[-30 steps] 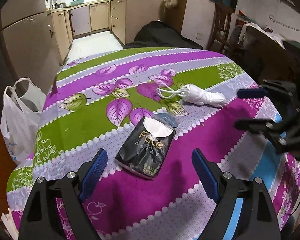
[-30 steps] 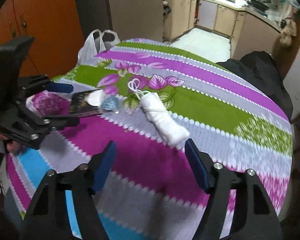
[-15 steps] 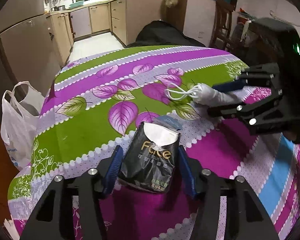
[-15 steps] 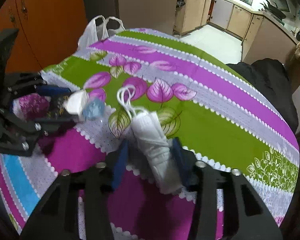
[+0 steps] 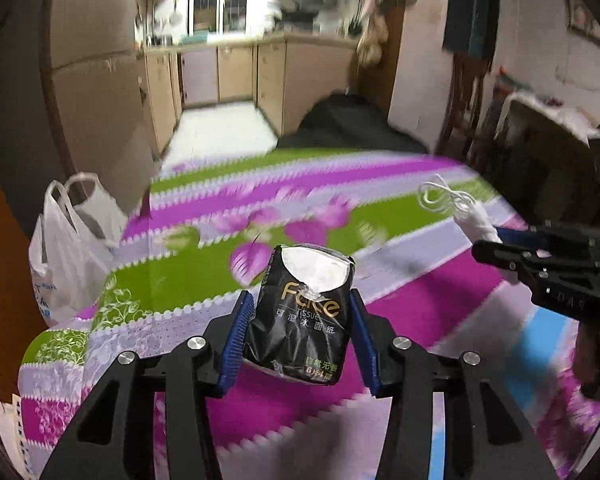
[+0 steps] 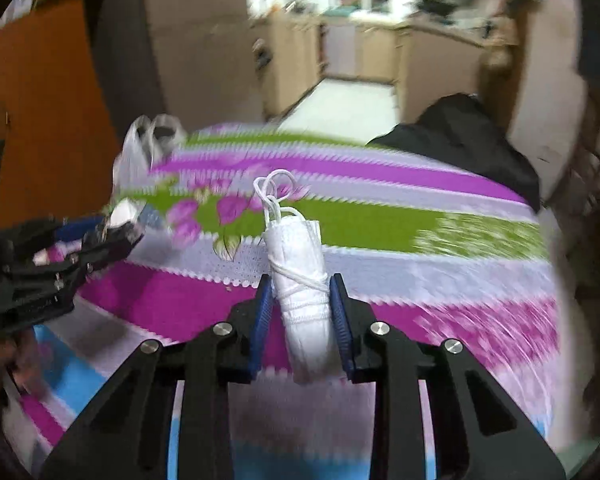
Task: Collect trash
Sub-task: 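Carry the tissue pack and cloth bundle with both tools over the trash bin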
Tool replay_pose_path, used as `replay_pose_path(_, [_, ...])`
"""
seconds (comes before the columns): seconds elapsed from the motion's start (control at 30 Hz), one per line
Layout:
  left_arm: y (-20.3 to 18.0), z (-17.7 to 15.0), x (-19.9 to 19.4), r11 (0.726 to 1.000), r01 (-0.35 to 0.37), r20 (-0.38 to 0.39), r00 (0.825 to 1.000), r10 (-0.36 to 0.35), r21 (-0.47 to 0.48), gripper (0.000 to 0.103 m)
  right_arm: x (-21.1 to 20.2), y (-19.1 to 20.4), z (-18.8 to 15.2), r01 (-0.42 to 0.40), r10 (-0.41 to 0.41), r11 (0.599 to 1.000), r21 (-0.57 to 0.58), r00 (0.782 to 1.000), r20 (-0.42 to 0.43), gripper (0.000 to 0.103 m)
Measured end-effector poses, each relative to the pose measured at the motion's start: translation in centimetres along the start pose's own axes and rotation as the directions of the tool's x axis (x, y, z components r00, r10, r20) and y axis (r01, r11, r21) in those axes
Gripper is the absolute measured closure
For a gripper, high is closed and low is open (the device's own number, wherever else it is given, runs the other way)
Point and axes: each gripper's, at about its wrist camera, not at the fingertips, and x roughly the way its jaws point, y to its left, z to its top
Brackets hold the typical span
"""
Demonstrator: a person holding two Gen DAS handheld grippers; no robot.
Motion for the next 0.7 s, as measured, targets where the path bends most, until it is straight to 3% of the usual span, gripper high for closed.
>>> replay_pose_path(0.13, [-4.4,0.6,-4.9,0.999,0.037,0.100,0.994,-0.037,0.004,0.055,-7.6,-1.3,-1.5,0.074,-0.084,0.994,0.078,0.988,0.126,0.075])
replay_pose_path(0.27, [-9.2,1.4,-8.1,0.992,0.121,0.148,0.981,-0.122,0.016,0.055,-14.3,-3.7,-3.4,0.154,-0.183,0.976,0.156,0.965,0.189,0.075])
replay_pose_path(0.47, [-18.8,2.3,-10.7,0.964,0.250,0.158,0.952,-0.262,0.091,0.054,-20.9,-7.5,-6.8,0.257,-0.302,0.939,0.227,0.934,0.191,0.075])
replay_pose_path(0.7, [-30.8,2.5,-12.0,0.908,0.376,0.119,0.909,-0.400,0.183,0.054,-27.1,-12.8,-10.8,0.357,-0.423,0.878,0.318,0.891,0.168,0.075])
